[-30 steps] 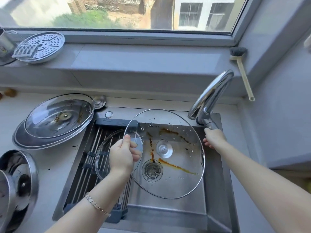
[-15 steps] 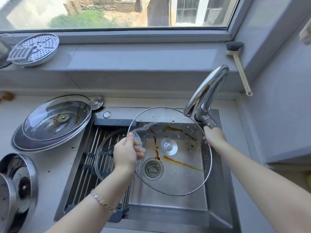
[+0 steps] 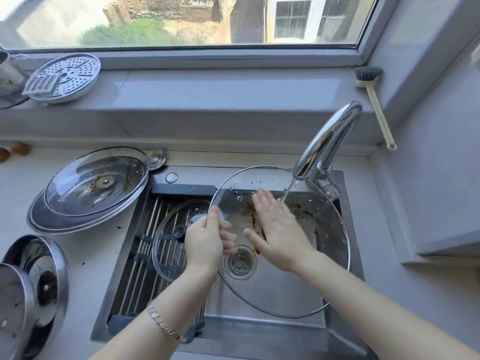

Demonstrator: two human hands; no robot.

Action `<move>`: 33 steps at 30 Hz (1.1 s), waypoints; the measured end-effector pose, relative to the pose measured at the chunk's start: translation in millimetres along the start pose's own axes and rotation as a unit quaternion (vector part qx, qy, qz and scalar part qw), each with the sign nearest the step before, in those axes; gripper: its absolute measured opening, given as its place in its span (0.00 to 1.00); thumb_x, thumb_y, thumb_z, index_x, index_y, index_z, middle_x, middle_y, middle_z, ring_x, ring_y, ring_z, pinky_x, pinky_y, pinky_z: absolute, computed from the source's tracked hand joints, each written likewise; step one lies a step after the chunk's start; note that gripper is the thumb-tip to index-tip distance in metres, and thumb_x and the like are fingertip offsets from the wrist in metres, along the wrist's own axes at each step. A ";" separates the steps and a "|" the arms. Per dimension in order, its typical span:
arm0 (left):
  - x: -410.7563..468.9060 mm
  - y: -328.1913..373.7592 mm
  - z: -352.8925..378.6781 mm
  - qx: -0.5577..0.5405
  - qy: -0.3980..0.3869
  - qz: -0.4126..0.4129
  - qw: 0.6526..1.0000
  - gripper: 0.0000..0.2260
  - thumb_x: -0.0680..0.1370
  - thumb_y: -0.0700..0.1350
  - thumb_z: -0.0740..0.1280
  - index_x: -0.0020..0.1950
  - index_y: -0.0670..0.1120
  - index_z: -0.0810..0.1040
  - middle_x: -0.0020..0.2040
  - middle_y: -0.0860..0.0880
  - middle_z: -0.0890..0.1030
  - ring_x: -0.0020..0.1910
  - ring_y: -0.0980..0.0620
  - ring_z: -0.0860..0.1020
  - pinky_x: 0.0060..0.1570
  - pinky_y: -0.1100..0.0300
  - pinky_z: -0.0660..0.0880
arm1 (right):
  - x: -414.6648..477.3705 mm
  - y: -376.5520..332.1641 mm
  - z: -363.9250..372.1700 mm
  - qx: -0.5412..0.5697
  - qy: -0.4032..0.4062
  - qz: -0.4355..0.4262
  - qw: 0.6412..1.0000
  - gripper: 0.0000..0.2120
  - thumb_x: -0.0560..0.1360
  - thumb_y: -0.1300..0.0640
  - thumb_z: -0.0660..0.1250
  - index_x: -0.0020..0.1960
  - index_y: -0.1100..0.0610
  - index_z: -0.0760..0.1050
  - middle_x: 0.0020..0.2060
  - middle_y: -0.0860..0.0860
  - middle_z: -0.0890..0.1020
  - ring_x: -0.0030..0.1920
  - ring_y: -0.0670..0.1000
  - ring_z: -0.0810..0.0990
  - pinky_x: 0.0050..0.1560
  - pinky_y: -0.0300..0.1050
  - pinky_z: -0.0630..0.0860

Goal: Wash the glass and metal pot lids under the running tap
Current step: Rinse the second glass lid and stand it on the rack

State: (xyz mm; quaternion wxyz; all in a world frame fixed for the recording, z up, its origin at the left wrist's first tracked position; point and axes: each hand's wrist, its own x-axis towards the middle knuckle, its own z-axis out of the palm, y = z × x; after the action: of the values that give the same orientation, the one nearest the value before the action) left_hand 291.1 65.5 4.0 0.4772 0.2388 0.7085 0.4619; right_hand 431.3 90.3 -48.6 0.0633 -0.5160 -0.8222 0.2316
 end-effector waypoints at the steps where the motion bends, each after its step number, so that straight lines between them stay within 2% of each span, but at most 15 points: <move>1: -1.7 0.9 -0.7 -0.012 -0.004 -0.002 1.000 0.20 0.81 0.49 0.57 0.34 0.38 0.73 0.18 0.48 0.73 0.16 0.54 0.71 0.18 0.64 0.72 | 1.1 4.4 -5.2 -0.010 0.007 0.053 0.999 0.43 0.68 0.31 0.32 0.75 0.55 0.35 0.72 0.48 0.34 0.74 0.46 0.33 0.74 0.44 0.34; 2: -2.7 0.7 -0.8 -0.016 -0.004 0.000 1.000 0.19 0.81 0.49 0.58 0.34 0.38 0.73 0.18 0.48 0.73 0.16 0.54 0.71 0.18 0.64 0.72 | 0.8 2.0 -5.2 -0.015 0.012 0.068 0.998 0.44 0.68 0.31 0.32 0.75 0.56 0.36 0.73 0.50 0.35 0.74 0.47 0.33 0.73 0.43 0.33; 6: -3.7 -3.1 -1.9 0.017 -0.001 0.012 1.000 0.19 0.80 0.49 0.59 0.36 0.37 0.75 0.20 0.49 0.76 0.20 0.53 0.75 0.22 0.63 0.74 | -12.1 -27.7 10.8 -0.015 0.005 -0.094 0.995 0.41 0.72 0.31 0.32 0.74 0.59 0.40 0.74 0.52 0.41 0.74 0.50 0.38 0.73 0.43 0.36; 7: -4.3 -3.4 -2.5 0.010 -0.002 0.006 1.000 0.20 0.80 0.49 0.58 0.36 0.37 0.75 0.19 0.49 0.75 0.19 0.53 0.74 0.22 0.64 0.74 | -10.2 -24.1 7.5 -0.015 -0.005 -0.077 0.997 0.42 0.69 0.30 0.29 0.73 0.58 0.36 0.73 0.51 0.38 0.74 0.49 0.35 0.73 0.43 0.36; 10: -6.2 -2.2 -2.0 -0.031 -0.005 -0.012 0.999 0.20 0.81 0.49 0.57 0.38 0.35 0.73 0.19 0.46 0.74 0.16 0.54 0.71 0.19 0.63 0.74 | -2.7 -7.6 -9.0 -0.020 0.012 0.073 0.997 0.47 0.63 0.28 0.24 0.73 0.57 0.30 0.73 0.52 0.32 0.72 0.47 0.29 0.72 0.43 0.32; 11: -6.4 -2.6 -1.9 -0.033 -0.001 -0.012 0.999 0.20 0.81 0.49 0.57 0.38 0.35 0.73 0.20 0.45 0.74 0.16 0.54 0.71 0.19 0.63 0.73 | -5.2 -11.8 -9.1 -0.018 0.002 0.071 0.997 0.47 0.64 0.28 0.26 0.73 0.58 0.30 0.72 0.53 0.31 0.72 0.48 0.29 0.73 0.44 0.32; 14: -5.7 -4.7 -4.6 -0.022 0.014 -0.008 1.000 0.20 0.80 0.48 0.58 0.35 0.36 0.74 0.19 0.47 0.75 0.15 0.55 0.71 0.18 0.66 0.71 | -20.1 -33.4 7.4 -0.006 -0.048 -0.071 0.996 0.41 0.70 0.30 0.30 0.72 0.57 0.33 0.72 0.51 0.34 0.73 0.51 0.33 0.73 0.45 0.36; 15: -5.5 -5.0 -6.4 -0.026 0.016 -0.011 0.999 0.20 0.80 0.48 0.58 0.35 0.36 0.74 0.18 0.48 0.75 0.15 0.55 0.71 0.17 0.66 0.71 | -20.8 -29.2 5.1 -0.012 -0.049 -0.074 0.996 0.40 0.70 0.30 0.31 0.72 0.56 0.33 0.72 0.51 0.34 0.73 0.50 0.32 0.73 0.45 0.36; 19: -6.6 -4.0 -12.4 -0.051 0.012 -0.016 0.998 0.20 0.80 0.49 0.58 0.38 0.34 0.74 0.20 0.45 0.74 0.15 0.54 0.70 0.18 0.64 0.72 | -14.6 14.8 -13.5 -0.045 -0.010 0.096 0.994 0.43 0.69 0.30 0.32 0.73 0.56 0.31 0.72 0.52 0.30 0.71 0.47 0.28 0.72 0.43 0.32; 23: -6.2 -5.8 -16.5 -0.043 0.026 0.000 0.999 0.20 0.80 0.50 0.58 0.40 0.34 0.74 0.25 0.41 0.73 0.16 0.55 0.70 0.19 0.63 0.73 | -44.4 -8.4 13.0 -0.036 -0.063 -0.061 0.996 0.38 0.72 0.31 0.34 0.73 0.55 0.34 0.73 0.51 0.34 0.72 0.46 0.28 0.72 0.41 0.31; 24: -6.2 -6.7 -17.6 -0.043 0.028 0.002 0.999 0.20 0.80 0.50 0.58 0.40 0.34 0.74 0.26 0.40 0.73 0.16 0.55 0.70 0.18 0.64 0.73 | -46.1 -4.2 11.7 -0.044 -0.058 -0.061 0.995 0.37 0.73 0.31 0.33 0.73 0.54 0.34 0.73 0.51 0.34 0.73 0.46 0.30 0.72 0.41 0.32; 27: -7.5 -7.9 -19.3 -0.050 0.030 0.009 0.998 0.19 0.80 0.49 0.58 0.41 0.34 0.74 0.28 0.40 0.73 0.17 0.55 0.70 0.19 0.64 0.72 | -40.1 20.7 -1.8 -0.044 -0.030 0.092 0.994 0.38 0.70 0.30 0.31 0.70 0.53 0.28 0.70 0.51 0.28 0.72 0.48 0.28 0.73 0.43 0.32; 28: -7.3 -8.6 -19.8 -0.052 0.032 0.010 0.998 0.19 0.80 0.49 0.58 0.41 0.34 0.74 0.27 0.41 0.73 0.17 0.55 0.70 0.19 0.64 0.72 | -41.8 21.2 -4.3 -0.048 -0.029 0.112 0.992 0.40 0.69 0.30 0.31 0.70 0.54 0.26 0.70 0.52 0.27 0.71 0.48 0.27 0.72 0.44 0.31; 31: -4.8 -10.9 -22.9 -0.060 0.043 0.012 0.997 0.20 0.80 0.50 0.59 0.39 0.35 0.74 0.22 0.45 0.73 0.17 0.53 0.71 0.17 0.63 0.71 | -56.6 7.8 8.7 -0.042 -0.079 0.014 0.996 0.39 0.67 0.29 0.28 0.69 0.52 0.25 0.69 0.50 0.25 0.69 0.46 0.23 0.70 0.40 0.27; 33: -2.6 -11.7 -25.5 -0.053 0.056 0.017 0.997 0.20 0.80 0.51 0.59 0.39 0.35 0.74 0.24 0.43 0.74 0.20 0.51 0.72 0.18 0.63 0.72 | -56.1 14.2 3.3 -0.038 -0.083 0.020 0.996 0.40 0.65 0.29 0.25 0.69 0.51 0.26 0.71 0.50 0.28 0.70 0.46 0.25 0.69 0.38 0.27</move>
State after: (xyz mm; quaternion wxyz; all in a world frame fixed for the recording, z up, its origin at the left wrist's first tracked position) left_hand 270.6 47.2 -2.1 0.4409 0.1984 0.7047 0.5194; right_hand 467.6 45.1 -50.3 -0.0296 -0.5136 -0.8221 0.2438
